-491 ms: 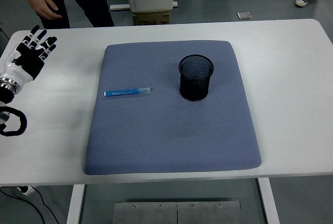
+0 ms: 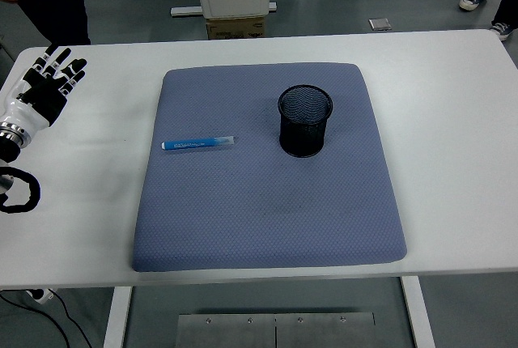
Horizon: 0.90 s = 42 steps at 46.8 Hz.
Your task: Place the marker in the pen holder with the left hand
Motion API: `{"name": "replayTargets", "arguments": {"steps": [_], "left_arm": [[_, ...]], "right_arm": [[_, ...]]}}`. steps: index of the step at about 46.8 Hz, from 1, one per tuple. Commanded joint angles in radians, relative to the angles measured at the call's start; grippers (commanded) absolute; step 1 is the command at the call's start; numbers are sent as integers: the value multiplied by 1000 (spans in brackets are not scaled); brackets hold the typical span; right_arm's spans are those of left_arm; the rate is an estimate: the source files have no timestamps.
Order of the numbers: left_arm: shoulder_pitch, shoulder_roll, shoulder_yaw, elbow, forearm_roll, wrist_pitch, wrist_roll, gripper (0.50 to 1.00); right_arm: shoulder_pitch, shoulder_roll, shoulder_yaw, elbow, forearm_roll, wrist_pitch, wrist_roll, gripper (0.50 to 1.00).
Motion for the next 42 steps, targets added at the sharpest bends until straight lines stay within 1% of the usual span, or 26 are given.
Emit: {"name": "replayTargets", "arguments": {"steps": [1, 10, 15, 20, 26, 42], "left_arm": [[2, 0, -3, 1, -1, 0, 0, 1000], [-3, -3, -4, 1, 4, -9, 0, 1000], [-3, -6, -6, 1, -1, -52, 0, 1000], [-8, -12, -14, 1, 1, -64, 0, 1000], [-15, -9, -14, 1, 2, -66, 0, 1000], [-17, 38, -12, 4, 48, -60, 6, 1000]], "right_arm": [[0, 0, 0, 0, 0, 0, 0, 1000], [0, 0, 0, 0, 0, 0, 0, 1000], [0, 0, 0, 0, 0, 0, 0, 1000], [0, 0, 0, 0, 0, 0, 0, 1000], [0, 0, 0, 0, 0, 0, 0, 1000], [0, 0, 0, 0, 0, 0, 0, 1000]]}}
